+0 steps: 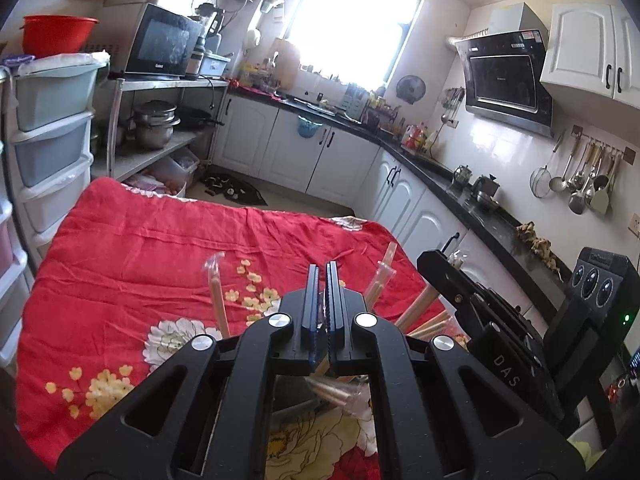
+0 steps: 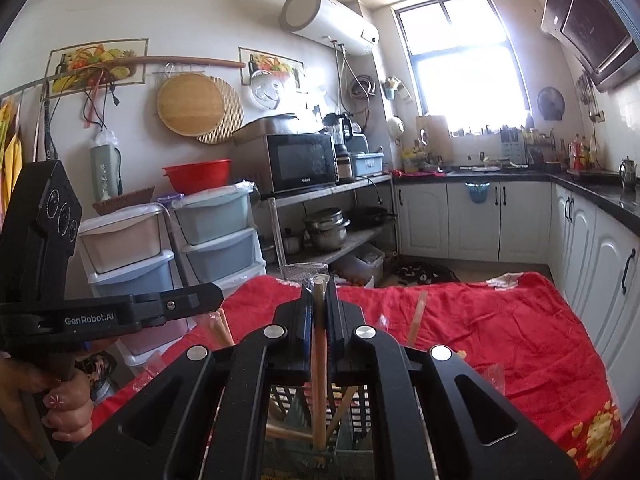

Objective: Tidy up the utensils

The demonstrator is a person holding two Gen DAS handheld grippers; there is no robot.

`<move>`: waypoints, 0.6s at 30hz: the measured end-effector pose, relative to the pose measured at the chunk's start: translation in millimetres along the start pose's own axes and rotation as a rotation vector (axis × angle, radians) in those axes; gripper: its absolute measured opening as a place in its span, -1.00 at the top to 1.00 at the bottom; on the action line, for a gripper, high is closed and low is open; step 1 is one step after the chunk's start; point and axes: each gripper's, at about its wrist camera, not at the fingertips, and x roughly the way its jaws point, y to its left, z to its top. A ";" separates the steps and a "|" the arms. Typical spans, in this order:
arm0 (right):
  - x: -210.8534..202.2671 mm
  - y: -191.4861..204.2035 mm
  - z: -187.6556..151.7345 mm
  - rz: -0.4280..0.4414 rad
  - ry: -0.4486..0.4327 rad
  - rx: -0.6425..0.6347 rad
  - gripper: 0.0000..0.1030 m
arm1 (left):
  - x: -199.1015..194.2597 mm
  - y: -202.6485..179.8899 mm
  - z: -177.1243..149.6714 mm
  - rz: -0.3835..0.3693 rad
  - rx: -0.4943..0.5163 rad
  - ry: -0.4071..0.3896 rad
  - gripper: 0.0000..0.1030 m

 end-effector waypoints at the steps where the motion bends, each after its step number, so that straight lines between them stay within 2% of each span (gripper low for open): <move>1: 0.2 0.0 -0.8 0.001 0.006 0.002 0.64 | -0.2 -0.3 -0.7 0.000 0.000 0.000 0.99; 2: -1.1 -0.4 -1.8 -0.001 0.009 0.006 0.48 | -0.7 -0.7 -1.5 0.000 0.001 -0.001 0.99; 5: -6.1 -0.7 -2.7 0.000 0.011 0.011 0.43 | -3.6 -0.9 -2.4 0.003 0.007 -0.005 0.82; 7: -10.7 -0.9 -2.3 -0.004 0.015 0.006 0.29 | -8.8 -2.0 -3.1 0.009 0.013 -0.017 0.53; 14: -39.7 -4.4 -5.9 -0.030 0.023 -0.002 0.02 | -39.7 0.2 -4.1 0.026 0.011 -0.085 -0.16; 15: -43.7 -5.3 -7.2 -0.032 0.026 -0.001 -0.01 | -46.4 2.0 -4.3 0.023 -0.001 -0.099 -0.32; 18: -57.7 -7.2 -12.2 -0.042 0.037 0.006 -0.20 | -63.2 4.5 -6.0 0.028 -0.016 -0.139 -0.51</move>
